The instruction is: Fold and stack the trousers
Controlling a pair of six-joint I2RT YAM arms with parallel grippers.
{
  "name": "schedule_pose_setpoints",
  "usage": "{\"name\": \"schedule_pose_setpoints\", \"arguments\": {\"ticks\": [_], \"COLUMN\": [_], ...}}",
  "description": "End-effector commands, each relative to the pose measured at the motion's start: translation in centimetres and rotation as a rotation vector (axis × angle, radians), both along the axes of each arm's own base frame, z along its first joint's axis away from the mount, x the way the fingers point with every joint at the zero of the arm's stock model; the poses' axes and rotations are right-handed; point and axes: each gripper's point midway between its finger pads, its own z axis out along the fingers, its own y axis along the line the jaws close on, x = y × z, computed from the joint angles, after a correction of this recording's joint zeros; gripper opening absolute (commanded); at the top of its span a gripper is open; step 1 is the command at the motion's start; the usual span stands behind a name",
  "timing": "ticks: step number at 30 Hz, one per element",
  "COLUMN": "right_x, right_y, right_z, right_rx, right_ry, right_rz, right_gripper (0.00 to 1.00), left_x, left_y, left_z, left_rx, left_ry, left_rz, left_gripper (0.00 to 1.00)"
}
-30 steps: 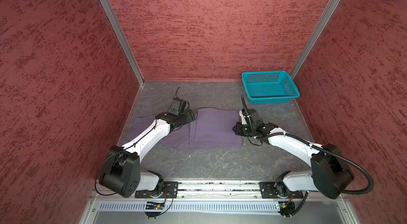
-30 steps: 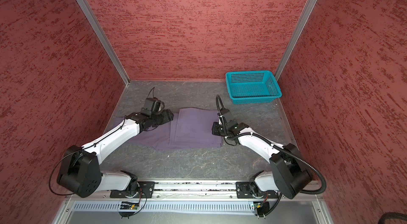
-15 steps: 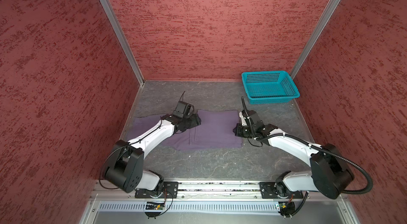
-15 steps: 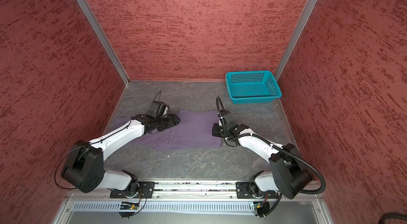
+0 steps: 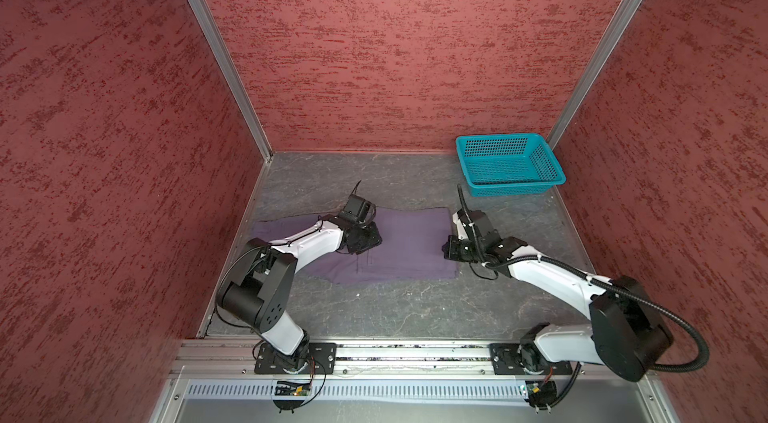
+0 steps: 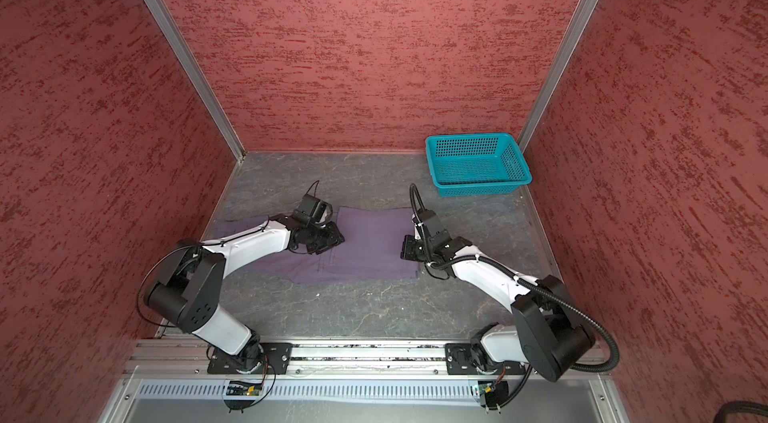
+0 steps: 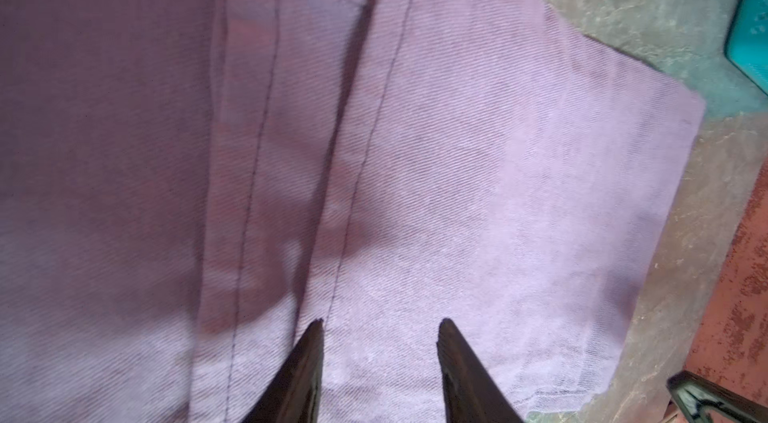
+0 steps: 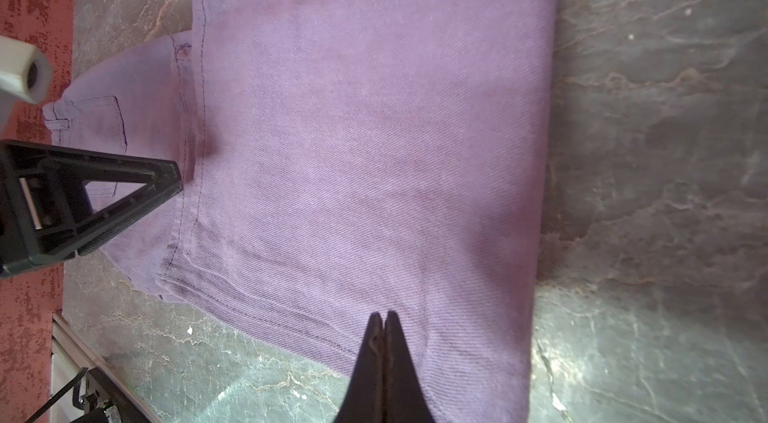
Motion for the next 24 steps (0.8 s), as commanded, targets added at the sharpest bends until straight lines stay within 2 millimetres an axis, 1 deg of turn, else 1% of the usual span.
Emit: {"name": "schedule_pose_setpoints", "arguments": {"ticks": [1,11,13,14,15,17,20,22,24], "right_x": [0.4,0.2,0.2,0.2,0.2,0.2,0.2,0.2,0.2], "right_y": [-0.3,-0.5,-0.5,-0.6,-0.6,-0.6,-0.6,-0.5,-0.3], "right_z": [0.2,-0.4,-0.5,-0.6,-0.6,-0.6,-0.8,-1.1,-1.2], "right_rx": [-0.003,-0.013,-0.013,-0.016,-0.015,-0.016,-0.017,-0.015,-0.008], "right_ry": [-0.015,-0.001,0.001,0.003,0.004,0.002,0.005,0.011,0.016], "right_rz": [-0.005,-0.013,-0.014,-0.015,-0.016,-0.016,-0.015,-0.012,-0.006], "right_gripper": [0.00,0.00,0.00,0.00,0.00,0.00,0.00,0.00,0.00], "left_x": [-0.8,-0.7,-0.7,-0.7,-0.7,-0.7,-0.5,-0.5,-0.7], "left_y": [1.0,0.7,0.7,0.6,0.6,0.6,0.9,0.9,1.1], "left_z": [-1.6,-3.2,-3.3,-3.3,-3.1,-2.4,-0.6,0.7,2.0], "left_rx": [0.051,0.085,0.085,0.082,0.081,0.085,0.089,0.085,0.083], "left_ry": [0.060,0.111,0.116,0.121,0.122,0.117,0.092,0.076,0.068], "left_rz": [0.034,0.036,0.034,0.034,0.033,0.035,0.036,0.039,0.040], "left_gripper": [0.45,0.36,0.28,0.20,0.12,0.06,0.04,0.00,0.00]}}
